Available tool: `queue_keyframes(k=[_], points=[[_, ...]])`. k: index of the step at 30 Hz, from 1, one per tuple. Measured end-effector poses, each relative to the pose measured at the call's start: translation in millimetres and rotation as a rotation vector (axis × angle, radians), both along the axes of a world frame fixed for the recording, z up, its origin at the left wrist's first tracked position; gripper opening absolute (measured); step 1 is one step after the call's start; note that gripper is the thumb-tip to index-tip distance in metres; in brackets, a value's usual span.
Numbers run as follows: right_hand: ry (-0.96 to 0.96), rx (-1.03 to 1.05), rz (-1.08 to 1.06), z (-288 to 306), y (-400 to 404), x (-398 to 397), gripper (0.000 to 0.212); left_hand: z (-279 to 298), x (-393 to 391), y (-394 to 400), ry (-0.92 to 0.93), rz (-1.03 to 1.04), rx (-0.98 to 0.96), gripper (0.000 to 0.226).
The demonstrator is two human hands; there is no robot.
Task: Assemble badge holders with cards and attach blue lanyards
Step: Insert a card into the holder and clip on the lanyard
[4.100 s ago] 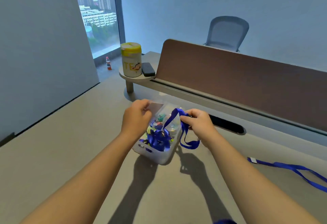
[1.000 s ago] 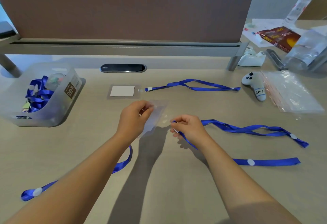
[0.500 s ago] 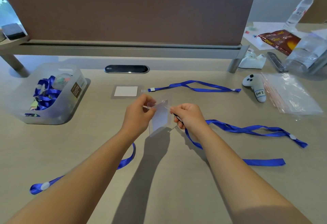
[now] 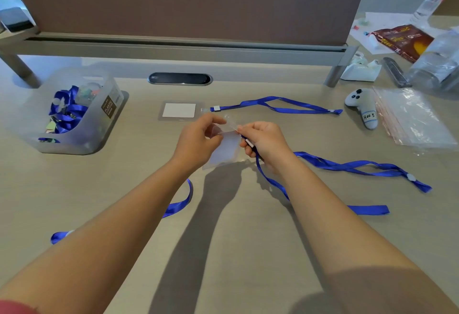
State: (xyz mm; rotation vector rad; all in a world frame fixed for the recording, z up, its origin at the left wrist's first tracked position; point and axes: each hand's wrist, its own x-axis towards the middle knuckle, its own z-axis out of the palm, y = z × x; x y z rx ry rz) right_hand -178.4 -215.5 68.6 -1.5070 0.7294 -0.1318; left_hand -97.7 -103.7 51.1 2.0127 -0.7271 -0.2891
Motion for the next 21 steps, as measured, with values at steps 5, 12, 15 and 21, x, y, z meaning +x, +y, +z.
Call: queue_keyframes(k=[5,12,15,21], points=[[-0.037,0.034,0.015,-1,3,5,0.02,-2,6,3,0.083,-0.048,-0.062,0.031],[-0.012,0.154,0.014,1,8,11,0.025,3,8,12,-0.281,-0.093,0.122,0.035],[0.047,0.168,-0.005,1,10,16,0.036,4,9,17,-0.448,-0.151,0.203,0.036],[0.032,0.188,0.016,2,12,23,0.023,5,16,20,-0.291,-0.148,0.199,0.036]])
